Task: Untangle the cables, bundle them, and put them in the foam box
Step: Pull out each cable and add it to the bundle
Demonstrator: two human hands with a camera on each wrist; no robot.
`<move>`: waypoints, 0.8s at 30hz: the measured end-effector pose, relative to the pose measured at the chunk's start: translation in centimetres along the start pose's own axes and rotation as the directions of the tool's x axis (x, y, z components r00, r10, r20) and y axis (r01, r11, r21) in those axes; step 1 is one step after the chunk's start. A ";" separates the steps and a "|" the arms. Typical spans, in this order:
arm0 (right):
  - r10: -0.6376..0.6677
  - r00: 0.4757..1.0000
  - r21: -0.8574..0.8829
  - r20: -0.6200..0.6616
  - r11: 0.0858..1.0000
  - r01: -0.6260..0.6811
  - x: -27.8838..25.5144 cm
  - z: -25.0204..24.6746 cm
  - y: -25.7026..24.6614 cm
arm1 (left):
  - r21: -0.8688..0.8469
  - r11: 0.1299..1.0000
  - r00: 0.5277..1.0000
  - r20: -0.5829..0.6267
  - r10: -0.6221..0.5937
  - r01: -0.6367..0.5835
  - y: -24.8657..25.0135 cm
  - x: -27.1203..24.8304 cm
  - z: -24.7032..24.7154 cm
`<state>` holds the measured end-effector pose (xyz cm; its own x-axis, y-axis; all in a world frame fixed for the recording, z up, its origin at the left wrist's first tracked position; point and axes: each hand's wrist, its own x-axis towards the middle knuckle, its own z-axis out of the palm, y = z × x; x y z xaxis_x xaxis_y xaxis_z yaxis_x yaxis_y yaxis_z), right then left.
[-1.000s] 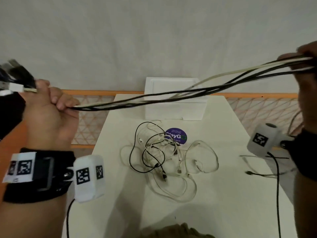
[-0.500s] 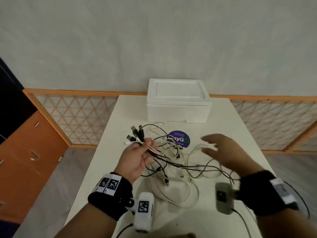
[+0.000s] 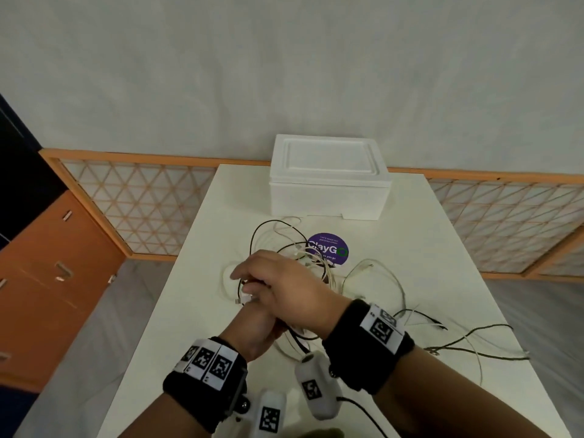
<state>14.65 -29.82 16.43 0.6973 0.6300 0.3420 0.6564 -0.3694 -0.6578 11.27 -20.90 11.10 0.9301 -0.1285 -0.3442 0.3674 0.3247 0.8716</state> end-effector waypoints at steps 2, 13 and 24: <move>0.123 0.992 0.057 0.018 0.991 -0.124 -1.5 0.7 1.2 | -0.157 0.987 0.998 0.054 -0.032 0.040 -0.6 0.0 -0.2; 0.729 0.571 -0.226 0.378 0.670 -0.707 -17.9 -3.0 9.8 | -0.585 0.807 0.985 -0.168 -0.030 -0.075 -4.2 1.7 -3.3; 0.713 0.701 -0.551 0.023 0.594 -0.586 -18.2 -4.7 19.2 | -0.546 0.826 0.961 -0.125 -0.247 0.141 -8.2 1.6 -0.4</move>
<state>15.94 -51.57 0.69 0.9501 0.1936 -0.2447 0.1398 -0.9652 -0.2208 9.79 -23.41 3.27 0.8029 -0.0861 -0.5898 0.4348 0.7616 0.4806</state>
